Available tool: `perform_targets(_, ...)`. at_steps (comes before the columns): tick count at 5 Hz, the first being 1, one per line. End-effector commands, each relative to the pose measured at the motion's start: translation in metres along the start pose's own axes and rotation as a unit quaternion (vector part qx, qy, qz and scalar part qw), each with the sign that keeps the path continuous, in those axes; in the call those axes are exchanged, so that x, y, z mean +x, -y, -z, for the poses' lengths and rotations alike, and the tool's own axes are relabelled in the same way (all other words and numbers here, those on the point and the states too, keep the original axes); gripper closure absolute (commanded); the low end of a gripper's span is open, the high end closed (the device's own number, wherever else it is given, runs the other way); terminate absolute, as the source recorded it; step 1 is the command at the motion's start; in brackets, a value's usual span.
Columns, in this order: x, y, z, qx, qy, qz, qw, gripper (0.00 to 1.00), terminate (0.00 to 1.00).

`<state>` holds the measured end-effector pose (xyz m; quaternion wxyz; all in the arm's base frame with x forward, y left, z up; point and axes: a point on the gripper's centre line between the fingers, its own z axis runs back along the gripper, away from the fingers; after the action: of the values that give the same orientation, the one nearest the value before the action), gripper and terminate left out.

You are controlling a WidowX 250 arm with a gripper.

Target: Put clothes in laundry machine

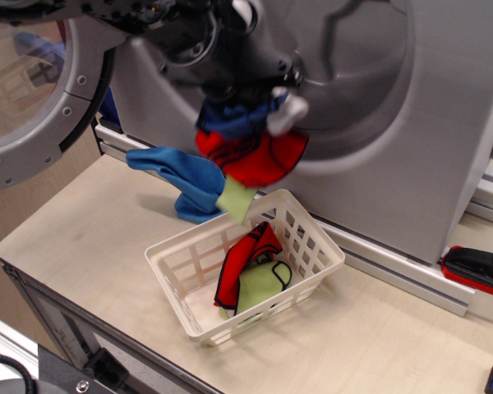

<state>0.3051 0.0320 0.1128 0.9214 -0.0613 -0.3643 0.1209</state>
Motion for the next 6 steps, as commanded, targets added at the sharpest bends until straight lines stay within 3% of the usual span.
perform_targets(1,0.057,-0.003,0.009,0.002,0.095,-0.009,0.9954,1.00,0.00)
perform_targets(2,0.066,-0.004,0.026,0.015,0.095,-0.012,0.9953,1.00,0.00)
perform_targets(5,0.092,-0.005,0.061,0.015,0.120,-0.038,0.9919,1.00,0.00)
perform_targets(6,0.096,-0.007,0.063,0.019,0.112,-0.055,0.9920,0.00,0.00)
